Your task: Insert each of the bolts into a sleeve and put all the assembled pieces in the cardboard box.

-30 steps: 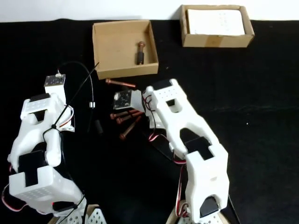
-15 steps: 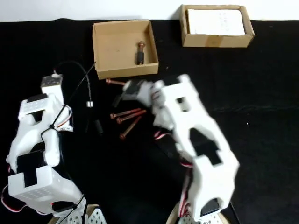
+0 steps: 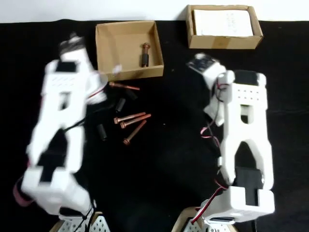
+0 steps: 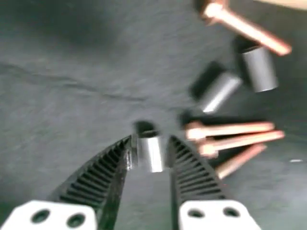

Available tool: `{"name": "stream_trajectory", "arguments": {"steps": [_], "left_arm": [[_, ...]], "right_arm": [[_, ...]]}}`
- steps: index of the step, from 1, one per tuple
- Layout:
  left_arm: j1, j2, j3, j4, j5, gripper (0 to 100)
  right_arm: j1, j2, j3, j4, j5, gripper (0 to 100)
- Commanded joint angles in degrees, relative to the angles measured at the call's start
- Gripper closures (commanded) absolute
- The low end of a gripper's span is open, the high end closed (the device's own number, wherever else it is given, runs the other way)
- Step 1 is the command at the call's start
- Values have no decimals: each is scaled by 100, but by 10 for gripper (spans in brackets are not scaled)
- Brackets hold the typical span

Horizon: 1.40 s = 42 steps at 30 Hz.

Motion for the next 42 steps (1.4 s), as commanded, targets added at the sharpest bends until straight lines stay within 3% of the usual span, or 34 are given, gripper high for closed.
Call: {"name": "stream_trajectory", "arguments": {"steps": [1,8,16,42], "left_arm": [[268,743,-1402,484,1424,742],[532,2677,-3820,1134,2778,731],[602,3697,-5165,1134,3323,733],[593,4664,-5244,70,3675,735]], "right_arm": [[66,-356,453,-576,-501,991],[-75,-338,2026,-2651,-1574,991],[-312,-330,3380,-4409,-1679,991],[-312,-321,3503,-4523,-1653,991]]}}
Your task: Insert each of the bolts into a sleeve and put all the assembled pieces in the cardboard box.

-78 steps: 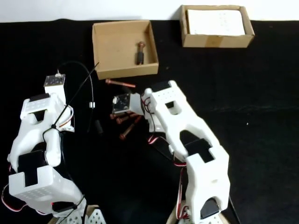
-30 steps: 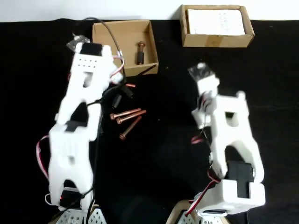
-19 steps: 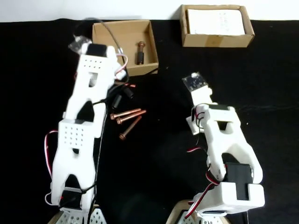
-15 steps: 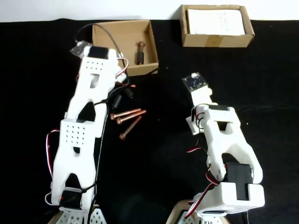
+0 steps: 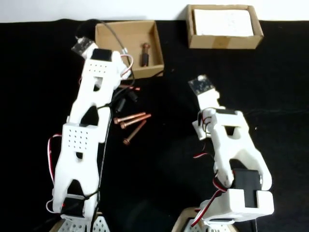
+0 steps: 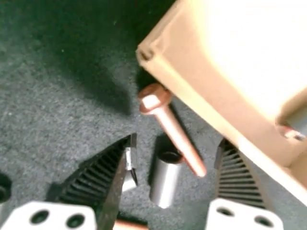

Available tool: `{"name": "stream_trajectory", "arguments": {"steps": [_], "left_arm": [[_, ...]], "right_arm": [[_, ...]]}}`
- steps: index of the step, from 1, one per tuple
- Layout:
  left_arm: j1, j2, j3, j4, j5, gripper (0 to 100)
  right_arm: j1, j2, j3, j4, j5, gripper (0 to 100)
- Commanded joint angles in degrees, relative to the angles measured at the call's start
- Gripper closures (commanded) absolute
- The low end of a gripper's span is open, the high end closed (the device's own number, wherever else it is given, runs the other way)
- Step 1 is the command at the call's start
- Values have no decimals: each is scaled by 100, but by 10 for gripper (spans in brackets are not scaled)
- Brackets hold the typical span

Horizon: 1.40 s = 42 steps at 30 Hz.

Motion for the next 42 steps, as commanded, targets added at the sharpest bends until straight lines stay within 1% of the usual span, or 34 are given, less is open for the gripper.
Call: {"name": "stream_trajectory", "arguments": {"steps": [1,7,14,22,32,37,42], "left_arm": [[57,163,-180,-105,44,735],[22,532,-189,-149,44,771],[22,541,-189,-264,-18,821],[22,541,-189,-343,-695,902],[31,505,-189,-387,-1099,992],[57,497,-558,-237,-1213,990],[66,505,-1429,404,-1292,990]], "right_arm": [[-40,-268,13,-66,-9,991],[-40,-268,13,-66,-9,991],[-40,-268,13,-66,-9,991],[-40,-259,13,-66,-18,991],[-40,-259,22,-66,-18,991],[-40,-259,110,-136,-18,991],[-40,-268,312,-382,-9,991]]}}
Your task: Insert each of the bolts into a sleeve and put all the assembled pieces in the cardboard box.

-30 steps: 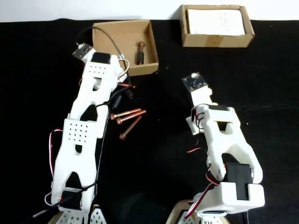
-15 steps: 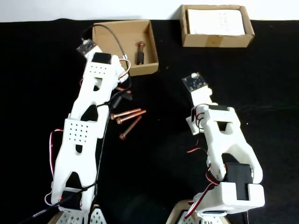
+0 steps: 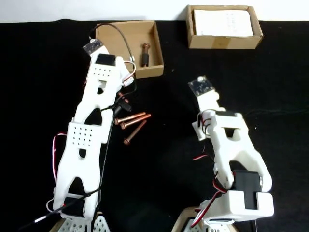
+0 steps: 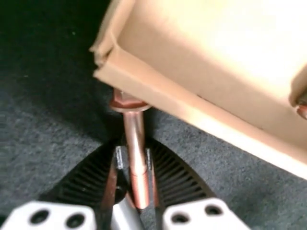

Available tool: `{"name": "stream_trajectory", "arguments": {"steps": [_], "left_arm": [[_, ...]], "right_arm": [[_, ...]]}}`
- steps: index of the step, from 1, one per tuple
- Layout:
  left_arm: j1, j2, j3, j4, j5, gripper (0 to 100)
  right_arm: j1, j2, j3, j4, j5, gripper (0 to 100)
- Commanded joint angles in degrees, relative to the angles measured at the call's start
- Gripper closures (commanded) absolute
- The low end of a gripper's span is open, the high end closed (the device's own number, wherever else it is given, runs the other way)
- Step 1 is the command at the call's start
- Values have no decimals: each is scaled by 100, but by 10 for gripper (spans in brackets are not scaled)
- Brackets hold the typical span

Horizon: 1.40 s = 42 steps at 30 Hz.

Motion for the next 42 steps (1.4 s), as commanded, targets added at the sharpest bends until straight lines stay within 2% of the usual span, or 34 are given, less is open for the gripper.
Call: {"name": "stream_trajectory", "arguments": {"steps": [1,7,12,18,22,28,34,39,42], "left_arm": [[48,-92,-725,422,-62,990],[92,-92,-1411,1099,-193,990],[576,-92,-1745,1363,-738,990],[1631,-101,-1745,1354,-1925,990],[2211,-66,-1710,1354,-2989,989],[2519,13,-1569,1345,-4114,988],[2536,198,-901,1371,-4554,987],[2686,198,-699,1363,-4853,982],[2738,215,-673,1354,-4826,896]], "right_arm": [[-40,-189,31,-84,-9,991],[-40,-198,31,-84,-18,991],[-4,-198,31,-84,-18,991],[620,-215,-13,-92,-53,991],[1235,-224,-92,-338,-440,991],[1930,-224,-400,-470,-949,991],[2246,-215,-585,-479,-1415,991],[2255,-207,-532,-655,-1424,991],[2246,-207,-532,-664,-1424,991]]}}
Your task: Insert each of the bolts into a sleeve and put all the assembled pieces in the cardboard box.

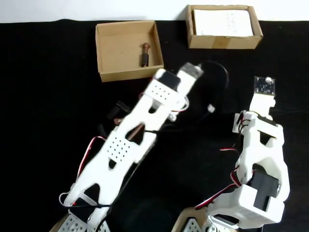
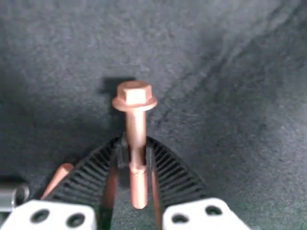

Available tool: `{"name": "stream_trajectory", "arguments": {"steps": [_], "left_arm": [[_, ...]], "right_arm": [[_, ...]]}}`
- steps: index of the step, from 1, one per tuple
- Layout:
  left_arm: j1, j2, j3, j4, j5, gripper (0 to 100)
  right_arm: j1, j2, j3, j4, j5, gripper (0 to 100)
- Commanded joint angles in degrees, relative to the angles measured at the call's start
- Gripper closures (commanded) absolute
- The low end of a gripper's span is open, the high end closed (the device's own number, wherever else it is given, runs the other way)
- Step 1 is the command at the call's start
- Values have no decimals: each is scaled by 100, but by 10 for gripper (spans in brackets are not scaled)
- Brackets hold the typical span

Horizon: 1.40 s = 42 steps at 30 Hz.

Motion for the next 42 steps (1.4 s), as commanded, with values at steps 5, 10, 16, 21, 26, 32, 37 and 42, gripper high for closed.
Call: {"name": "stream_trajectory", "arguments": {"steps": [5,10,16,21,26,32,37,42], "left_arm": [[40,-101,-48,26,9,797],[13,-84,-48,-53,88,797],[57,-75,-31,-448,290,797],[101,-57,4,-589,290,811],[75,31,-4,-642,264,863],[84,145,-48,-624,264,864],[110,171,-48,-598,264,878],[75,163,-48,-615,281,992]], "right_arm": [[13,-207,-242,-92,-44,991],[4,-207,-242,-92,-26,991],[4,-207,-242,-92,-26,991],[-4,-198,-251,-92,-26,991],[-4,-198,-251,-92,-26,991],[-4,-198,-259,-92,-26,991],[-4,-198,-259,-92,-26,991],[-4,-251,-277,-66,-26,991]]}}
